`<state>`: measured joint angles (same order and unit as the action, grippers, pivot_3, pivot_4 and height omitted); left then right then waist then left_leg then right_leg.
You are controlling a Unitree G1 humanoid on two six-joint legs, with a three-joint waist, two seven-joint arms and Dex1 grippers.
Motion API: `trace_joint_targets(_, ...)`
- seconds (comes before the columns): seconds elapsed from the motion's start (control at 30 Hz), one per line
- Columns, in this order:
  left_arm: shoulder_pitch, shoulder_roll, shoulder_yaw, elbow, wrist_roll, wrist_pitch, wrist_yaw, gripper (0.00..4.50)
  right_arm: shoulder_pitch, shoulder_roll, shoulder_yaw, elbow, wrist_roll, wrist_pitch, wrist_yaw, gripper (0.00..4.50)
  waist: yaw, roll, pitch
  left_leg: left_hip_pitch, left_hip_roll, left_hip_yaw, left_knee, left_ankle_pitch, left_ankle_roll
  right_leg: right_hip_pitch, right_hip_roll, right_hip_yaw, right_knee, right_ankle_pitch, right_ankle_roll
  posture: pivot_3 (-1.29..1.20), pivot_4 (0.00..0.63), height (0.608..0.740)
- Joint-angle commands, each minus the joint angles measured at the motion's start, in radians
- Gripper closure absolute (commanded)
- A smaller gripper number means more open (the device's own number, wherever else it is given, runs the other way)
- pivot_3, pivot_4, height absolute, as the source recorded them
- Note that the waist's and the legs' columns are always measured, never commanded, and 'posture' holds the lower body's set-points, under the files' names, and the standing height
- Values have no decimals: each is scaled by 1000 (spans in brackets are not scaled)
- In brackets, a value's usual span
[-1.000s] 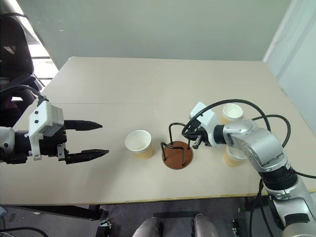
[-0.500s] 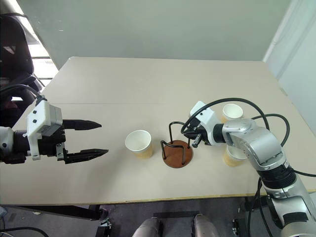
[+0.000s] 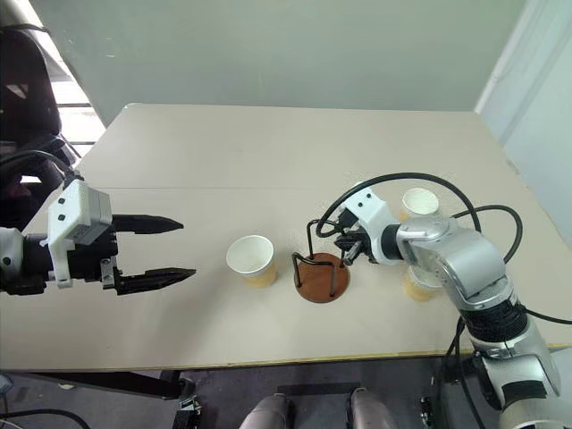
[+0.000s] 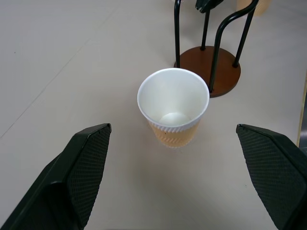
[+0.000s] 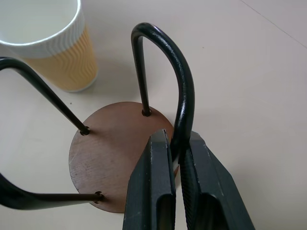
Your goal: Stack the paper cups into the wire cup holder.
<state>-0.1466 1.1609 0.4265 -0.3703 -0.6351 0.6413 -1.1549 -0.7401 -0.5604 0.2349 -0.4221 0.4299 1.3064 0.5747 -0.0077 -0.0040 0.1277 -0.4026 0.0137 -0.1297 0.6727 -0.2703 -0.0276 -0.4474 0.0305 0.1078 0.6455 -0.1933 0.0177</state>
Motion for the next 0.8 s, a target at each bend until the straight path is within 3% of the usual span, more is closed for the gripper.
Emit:
trace_joint_targets(0.03,-26,14,2,-4,-7,-8,-7,0,13,8,0,-17,3,23,-23,4446,0,0,0,0,0,0,0,0,0,0,0,0,0,0,0,0,150,740)
trace_joint_targets(0.43,-14,14,11,-12,-1,-5,-9,0,-3,-24,12,10,-15,-1,-19,4446,0,0,0,0,0,0,0,0,0,0,0,0,0,0,-1,0,150,740)
trace_joint_targets(0.8,-24,11,-1,-7,3,-12,-11,0,6,-82,46,-52,29,-66,82,4446,4,0,0,0,0,0,-1,0,0,-1,0,0,0,0,-1,0,150,740)
